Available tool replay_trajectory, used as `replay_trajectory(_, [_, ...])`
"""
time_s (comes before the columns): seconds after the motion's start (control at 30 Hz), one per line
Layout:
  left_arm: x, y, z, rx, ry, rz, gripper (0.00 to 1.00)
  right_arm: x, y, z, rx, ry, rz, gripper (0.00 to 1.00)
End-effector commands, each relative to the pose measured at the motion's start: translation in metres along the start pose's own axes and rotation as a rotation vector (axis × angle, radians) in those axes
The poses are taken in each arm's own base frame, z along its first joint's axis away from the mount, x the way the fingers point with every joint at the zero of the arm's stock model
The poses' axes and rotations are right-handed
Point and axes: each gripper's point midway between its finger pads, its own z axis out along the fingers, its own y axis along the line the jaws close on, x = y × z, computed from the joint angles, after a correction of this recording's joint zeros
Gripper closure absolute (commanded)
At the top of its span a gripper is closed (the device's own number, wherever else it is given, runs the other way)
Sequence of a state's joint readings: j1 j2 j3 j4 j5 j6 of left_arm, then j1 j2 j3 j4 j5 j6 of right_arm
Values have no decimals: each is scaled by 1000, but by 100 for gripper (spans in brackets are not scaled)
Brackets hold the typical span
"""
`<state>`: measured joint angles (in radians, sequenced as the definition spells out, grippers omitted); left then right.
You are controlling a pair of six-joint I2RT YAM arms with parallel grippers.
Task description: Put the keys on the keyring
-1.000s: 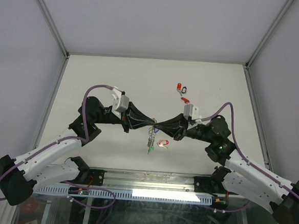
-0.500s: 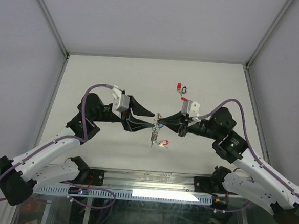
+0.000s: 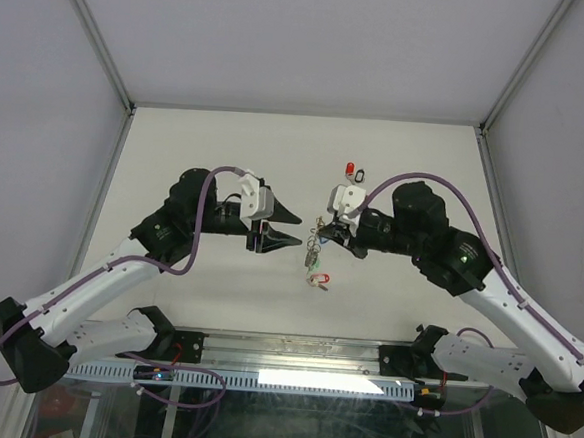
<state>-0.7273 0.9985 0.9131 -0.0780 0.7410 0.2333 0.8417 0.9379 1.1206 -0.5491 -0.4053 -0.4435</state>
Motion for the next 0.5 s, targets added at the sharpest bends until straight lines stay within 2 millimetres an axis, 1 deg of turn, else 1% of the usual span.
replay_trajectory(0.0, [-9, 0, 4, 3, 0, 65, 58, -16, -1, -9, 8, 11, -54, 100])
replay_trajectory(0.13, [-10, -3, 10, 15, -4, 70, 60, -18, 5, -5, -8, 24, -62, 100])
replay_trajectory(0.3, [-11, -6, 13, 24, -10, 74, 61, -20, 7, -3, -14, 37, -68, 100])
replay_trajectory(0.47, [-8, -13, 19, 59, -5, 73, 67, -21, 9, 2, -25, 44, -71, 100])
